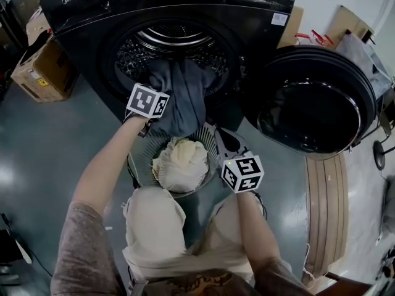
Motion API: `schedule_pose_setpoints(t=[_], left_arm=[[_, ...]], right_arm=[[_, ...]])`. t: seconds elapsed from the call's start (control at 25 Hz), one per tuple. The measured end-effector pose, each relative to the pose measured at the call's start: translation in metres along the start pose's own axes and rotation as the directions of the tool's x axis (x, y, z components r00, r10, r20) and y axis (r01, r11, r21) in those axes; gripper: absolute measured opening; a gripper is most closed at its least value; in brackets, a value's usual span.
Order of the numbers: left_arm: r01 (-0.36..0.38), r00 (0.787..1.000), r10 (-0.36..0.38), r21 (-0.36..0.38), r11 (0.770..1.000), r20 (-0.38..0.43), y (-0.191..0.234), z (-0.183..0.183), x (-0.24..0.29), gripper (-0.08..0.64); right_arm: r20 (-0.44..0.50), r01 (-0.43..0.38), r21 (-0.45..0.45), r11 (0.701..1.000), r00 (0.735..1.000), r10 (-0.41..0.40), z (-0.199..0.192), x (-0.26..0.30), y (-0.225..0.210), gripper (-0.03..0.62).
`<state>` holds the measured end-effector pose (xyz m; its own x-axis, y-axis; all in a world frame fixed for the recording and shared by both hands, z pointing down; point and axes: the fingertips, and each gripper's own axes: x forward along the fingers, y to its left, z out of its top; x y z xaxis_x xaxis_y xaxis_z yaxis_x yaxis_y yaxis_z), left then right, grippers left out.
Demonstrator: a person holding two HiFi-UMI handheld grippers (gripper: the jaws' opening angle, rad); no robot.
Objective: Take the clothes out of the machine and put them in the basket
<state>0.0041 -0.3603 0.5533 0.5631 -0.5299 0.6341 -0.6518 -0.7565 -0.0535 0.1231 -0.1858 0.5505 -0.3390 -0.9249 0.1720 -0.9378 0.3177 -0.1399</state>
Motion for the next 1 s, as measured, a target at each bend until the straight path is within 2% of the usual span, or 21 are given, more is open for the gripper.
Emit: schedule_pose_setpoints(t=[0.12,0.32,0.56,0.84,0.96,1.0], left_arm=[[0.062,0.998,-0.062,0.039,0.997,-0.001,-0.031,0.001,-0.029,0.049],[0.167,0.986,-0.167,0.065,0.984,-0.011,-0.075,-0.013,-0.078,0.049],[0.244,0.97,-0.244,0.087,0.966,-0.013,-0.121,-0.023,-0.133,0.049],[0.263,0.965,-0.262,0.098,0.96,-0.025,-0.144,-0.036,-0.152,0.051],[0.211,0.977,-0.214,0.123,0.97,0.008,-0.138,-0.034,-0.148,0.071],[0.18,0.982,-0.185,0.134,0.974,0.027,-0.133,-0.032,-0.147,0.118]], right_arm=[[-0.007,-0.007,0.004,1.0,1.0,0.007,-0.004,0.005,0.001,-0.003],[-0.01,-0.026,0.002,1.0,1.0,0.026,-0.007,0.01,0.002,-0.003],[0.0,-0.019,0.03,0.999,1.0,0.019,-0.009,0.017,-0.004,-0.003],[-0.005,-0.031,0.033,0.999,1.0,0.031,-0.012,0.023,0.0,-0.003],[-0.013,-0.033,0.029,0.999,0.999,0.033,-0.014,0.022,0.001,-0.003],[-0.017,-0.034,0.027,0.999,0.999,0.035,-0.015,0.021,0.002,-0.003]])
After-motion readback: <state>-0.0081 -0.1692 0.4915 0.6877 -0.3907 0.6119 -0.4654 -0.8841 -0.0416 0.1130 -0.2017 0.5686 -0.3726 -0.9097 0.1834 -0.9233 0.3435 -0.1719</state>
